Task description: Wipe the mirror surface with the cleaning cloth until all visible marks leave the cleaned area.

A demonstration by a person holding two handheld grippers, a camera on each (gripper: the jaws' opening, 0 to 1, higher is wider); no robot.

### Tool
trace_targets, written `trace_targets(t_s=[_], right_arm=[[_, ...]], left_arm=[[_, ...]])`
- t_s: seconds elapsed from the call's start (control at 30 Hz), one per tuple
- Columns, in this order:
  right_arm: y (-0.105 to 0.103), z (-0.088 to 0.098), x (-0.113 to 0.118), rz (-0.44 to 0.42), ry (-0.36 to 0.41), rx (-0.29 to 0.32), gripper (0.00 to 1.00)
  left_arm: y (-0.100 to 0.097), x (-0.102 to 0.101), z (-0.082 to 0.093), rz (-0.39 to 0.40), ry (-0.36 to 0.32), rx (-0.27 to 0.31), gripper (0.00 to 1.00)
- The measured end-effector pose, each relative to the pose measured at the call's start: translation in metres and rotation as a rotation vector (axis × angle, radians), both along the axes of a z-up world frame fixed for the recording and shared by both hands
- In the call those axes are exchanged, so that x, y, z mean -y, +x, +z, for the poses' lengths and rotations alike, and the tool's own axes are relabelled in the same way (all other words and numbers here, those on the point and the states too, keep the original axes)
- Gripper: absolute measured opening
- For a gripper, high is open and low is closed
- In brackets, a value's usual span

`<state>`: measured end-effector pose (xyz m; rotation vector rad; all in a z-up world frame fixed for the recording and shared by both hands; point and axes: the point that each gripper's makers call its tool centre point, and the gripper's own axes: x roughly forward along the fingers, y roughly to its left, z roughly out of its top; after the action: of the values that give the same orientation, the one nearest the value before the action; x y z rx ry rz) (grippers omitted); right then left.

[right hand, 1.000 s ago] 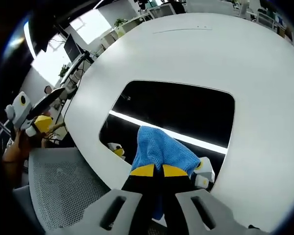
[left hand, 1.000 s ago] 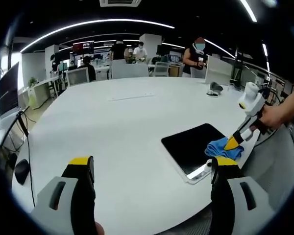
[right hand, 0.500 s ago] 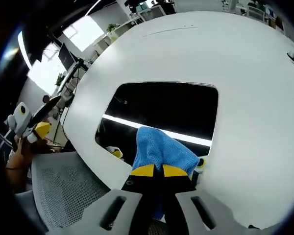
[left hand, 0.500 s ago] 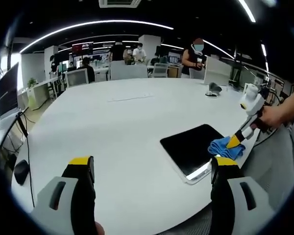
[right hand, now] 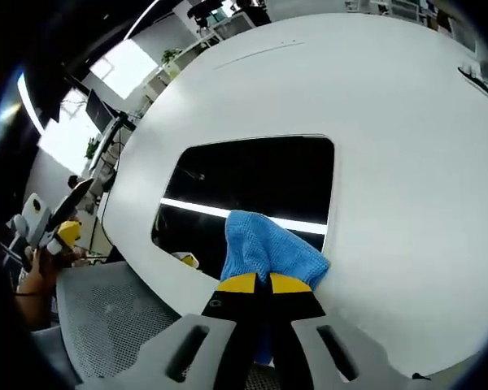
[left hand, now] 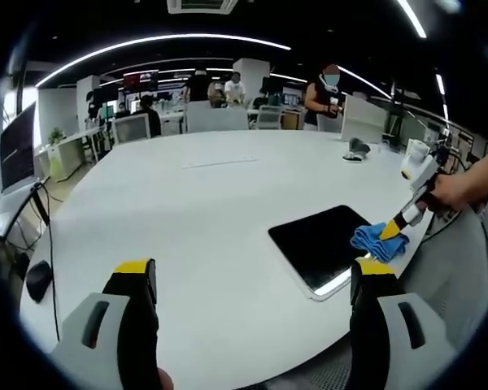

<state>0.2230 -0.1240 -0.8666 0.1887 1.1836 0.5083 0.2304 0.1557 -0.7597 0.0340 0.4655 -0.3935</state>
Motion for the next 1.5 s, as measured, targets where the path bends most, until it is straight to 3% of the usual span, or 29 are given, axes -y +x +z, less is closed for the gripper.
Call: trace_targets(t_s=[0.23, 0.67, 1.5], right_arm=[[-0.001, 0.001, -0.001, -0.01, 0.006, -0.002, 0.0], [0.017, 0.001, -0.002, -0.024, -0.017, 0.023, 0.0], [0.059, 0.0, -0.006, -0.03, -0.044, 0.046, 0.0]], left_arm=[[-0.004, 0.001, -0.001, 0.005, -0.005, -0.008, 0.99], [0.002, 0.002, 0.014, 0.015, -0.017, 0.011, 0.99], [0.015, 0.005, -0.006, -0.052, -0.036, -0.042, 0.99]])
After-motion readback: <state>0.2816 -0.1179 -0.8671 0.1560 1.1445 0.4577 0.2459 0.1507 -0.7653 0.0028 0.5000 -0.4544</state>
